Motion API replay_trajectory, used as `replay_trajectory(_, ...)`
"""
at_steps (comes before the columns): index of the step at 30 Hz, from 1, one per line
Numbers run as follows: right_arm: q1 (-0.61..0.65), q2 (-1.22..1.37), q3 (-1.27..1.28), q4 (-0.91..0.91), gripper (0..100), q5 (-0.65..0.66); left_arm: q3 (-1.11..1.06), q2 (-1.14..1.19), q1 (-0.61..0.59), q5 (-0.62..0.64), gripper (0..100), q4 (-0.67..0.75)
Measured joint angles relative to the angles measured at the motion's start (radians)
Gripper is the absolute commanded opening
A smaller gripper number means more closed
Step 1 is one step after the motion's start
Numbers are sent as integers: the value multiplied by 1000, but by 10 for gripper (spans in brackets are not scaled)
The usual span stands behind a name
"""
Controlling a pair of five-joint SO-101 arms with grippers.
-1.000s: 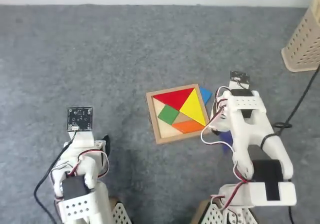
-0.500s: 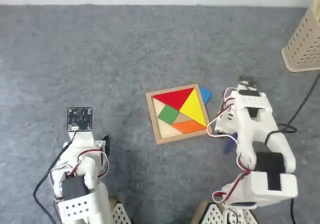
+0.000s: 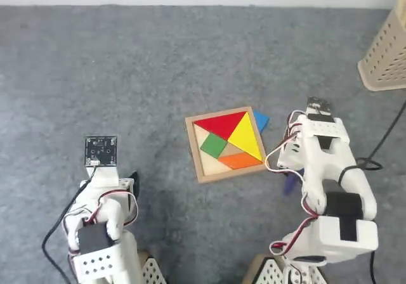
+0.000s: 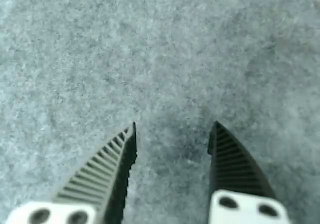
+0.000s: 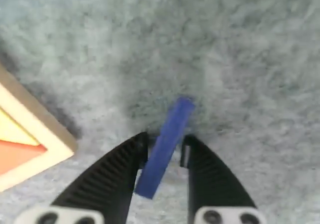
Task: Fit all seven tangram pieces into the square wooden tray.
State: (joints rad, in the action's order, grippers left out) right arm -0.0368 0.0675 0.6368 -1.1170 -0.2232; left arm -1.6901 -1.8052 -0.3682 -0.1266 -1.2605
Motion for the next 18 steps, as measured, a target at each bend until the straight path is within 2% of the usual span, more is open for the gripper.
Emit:
replay_trajectory(9, -20, 43, -133, -109, 58, 2, 0, 0, 0, 0, 225, 0)
replay_trajectory(11, -11, 43, -160, -123, 29, 5, 0, 0, 0, 0, 225, 0)
replay_trajectory(12, 2, 43, -166, -124, 2, 21, 0, 0, 0, 0, 225, 0)
replay_trajectory(18, 127, 41, -170, -124, 6, 144, 0, 0, 0, 0, 225, 0)
